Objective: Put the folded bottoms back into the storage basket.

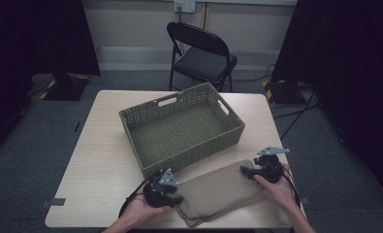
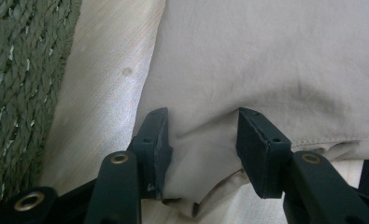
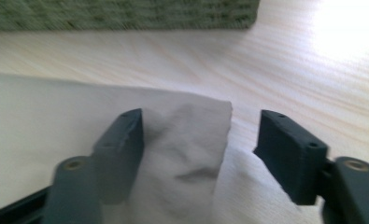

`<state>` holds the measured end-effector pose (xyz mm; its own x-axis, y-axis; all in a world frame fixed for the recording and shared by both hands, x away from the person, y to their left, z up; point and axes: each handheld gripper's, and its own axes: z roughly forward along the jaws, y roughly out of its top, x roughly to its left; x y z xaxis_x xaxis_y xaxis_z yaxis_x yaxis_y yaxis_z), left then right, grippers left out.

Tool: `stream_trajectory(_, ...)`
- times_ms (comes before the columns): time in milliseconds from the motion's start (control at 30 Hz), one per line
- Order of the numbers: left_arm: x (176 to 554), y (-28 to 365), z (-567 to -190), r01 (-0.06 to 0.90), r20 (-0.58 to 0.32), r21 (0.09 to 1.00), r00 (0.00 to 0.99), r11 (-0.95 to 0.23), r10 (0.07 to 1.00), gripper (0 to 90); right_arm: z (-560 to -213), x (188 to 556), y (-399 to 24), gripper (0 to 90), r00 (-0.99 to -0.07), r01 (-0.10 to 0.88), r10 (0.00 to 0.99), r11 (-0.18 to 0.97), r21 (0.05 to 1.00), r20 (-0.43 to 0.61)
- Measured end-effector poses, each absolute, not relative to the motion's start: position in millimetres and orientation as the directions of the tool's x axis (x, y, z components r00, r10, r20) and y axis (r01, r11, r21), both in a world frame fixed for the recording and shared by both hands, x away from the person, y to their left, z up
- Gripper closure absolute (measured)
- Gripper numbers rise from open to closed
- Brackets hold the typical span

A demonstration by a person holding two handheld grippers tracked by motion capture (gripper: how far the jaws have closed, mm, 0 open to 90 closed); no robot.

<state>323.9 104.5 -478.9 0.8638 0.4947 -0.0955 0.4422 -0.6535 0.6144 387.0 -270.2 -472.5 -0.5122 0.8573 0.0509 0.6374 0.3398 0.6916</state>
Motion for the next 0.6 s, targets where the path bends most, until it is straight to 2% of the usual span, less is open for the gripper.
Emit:
stream_trajectory(133, 325.1, 105.0, -479.5, 0.449, -0.107, 0.617, 0.861, -0.646, 0.496, 53.9, -476.3, 392.2, -268.6, 23.0, -0.516, 0.643, 0.856, 0.357, 0.678, 0.038)
stream_trajectory(400, 327.7, 107.5, -479.5, 0.455, -0.114, 0.615, 0.860, -0.644, 0.498, 53.9, -477.6, 401.2, -270.7, 22.3, -0.511, 0.658, 0.854, 0.312, 0.685, 0.102)
stream_trajectory(567, 326.5, 106.8, -479.2, 0.449, -0.096, 0.613, 0.859, -0.650, 0.503, 53.7, -482.4, 402.5, -267.0, 21.0, -0.529, 0.646, 0.845, 0.347, 0.680, 0.072)
stream_trajectory(600, 326.0, 106.2, -478.8, 0.442, -0.084, 0.608, 0.862, -0.659, 0.500, 53.0, -483.7, 400.1, -260.1, 21.4, -0.549, 0.618, 0.836, 0.397, 0.679, 0.011)
